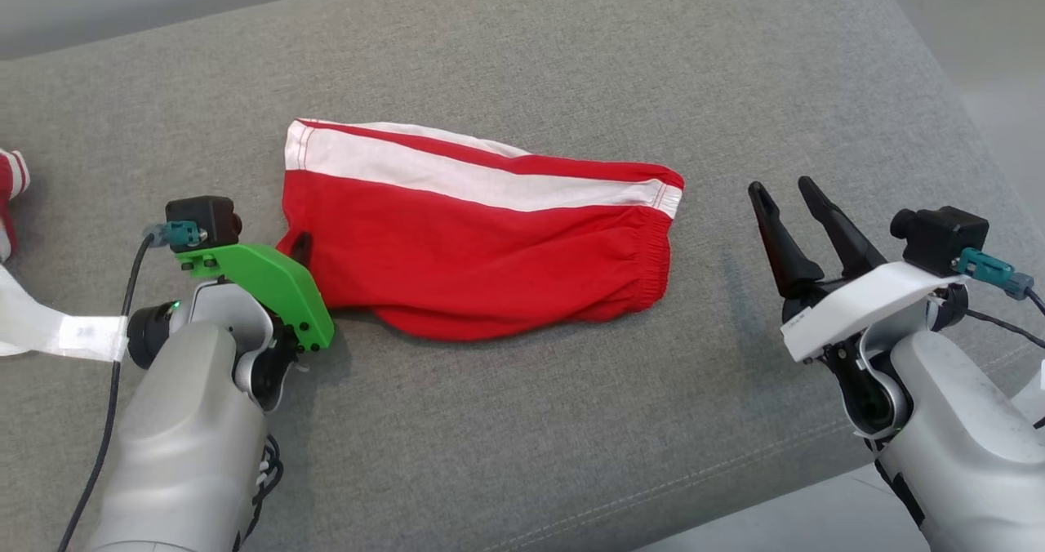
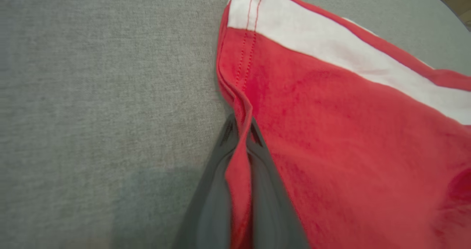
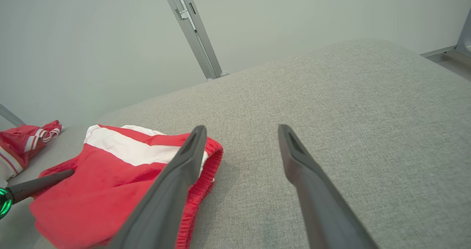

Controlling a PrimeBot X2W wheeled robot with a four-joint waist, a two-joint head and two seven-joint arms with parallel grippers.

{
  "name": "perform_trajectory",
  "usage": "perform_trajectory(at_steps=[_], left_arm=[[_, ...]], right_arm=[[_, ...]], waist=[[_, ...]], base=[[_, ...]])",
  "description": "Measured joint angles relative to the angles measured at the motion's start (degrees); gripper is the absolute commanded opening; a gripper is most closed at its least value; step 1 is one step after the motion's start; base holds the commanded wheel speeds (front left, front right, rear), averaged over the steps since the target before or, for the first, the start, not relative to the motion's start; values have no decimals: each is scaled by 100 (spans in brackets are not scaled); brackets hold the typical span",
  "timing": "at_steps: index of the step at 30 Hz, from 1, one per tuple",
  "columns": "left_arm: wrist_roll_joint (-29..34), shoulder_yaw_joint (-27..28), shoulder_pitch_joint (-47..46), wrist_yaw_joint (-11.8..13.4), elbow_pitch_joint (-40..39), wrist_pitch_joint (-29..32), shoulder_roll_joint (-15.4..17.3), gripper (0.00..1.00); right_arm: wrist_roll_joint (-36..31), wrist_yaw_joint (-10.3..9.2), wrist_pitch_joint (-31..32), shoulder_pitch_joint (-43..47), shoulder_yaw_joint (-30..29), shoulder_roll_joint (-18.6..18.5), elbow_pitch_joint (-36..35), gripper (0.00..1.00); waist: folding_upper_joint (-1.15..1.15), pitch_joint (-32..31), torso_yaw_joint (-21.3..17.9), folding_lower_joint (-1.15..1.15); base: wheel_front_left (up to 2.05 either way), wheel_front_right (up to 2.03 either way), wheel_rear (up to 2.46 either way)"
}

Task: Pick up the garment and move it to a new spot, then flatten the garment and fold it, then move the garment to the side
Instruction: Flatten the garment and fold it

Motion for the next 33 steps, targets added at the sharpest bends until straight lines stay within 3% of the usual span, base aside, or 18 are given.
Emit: perform_trajectory(at_steps=[17, 32, 33], left_arm=[[-431, -15, 1180, -71, -517, -1039, -134, 0], [-1157, -893, 2194, -110, -1532, -1377, -108, 0], [-1174, -898, 2237, -58, -1566, -1421, -110, 8]], right_arm=[[-88, -1, 0, 588, -247, -94, 16, 100], [-62, -15, 138, 670, -101, 41, 383, 100], [-62, -15, 146, 669, -91, 49, 402, 100]], waist=[[0, -427, 673, 0], [0, -935, 1213, 0], [0, -962, 1234, 0]], base=[[0, 0, 0], [0, 0, 0], [0, 0, 0]])
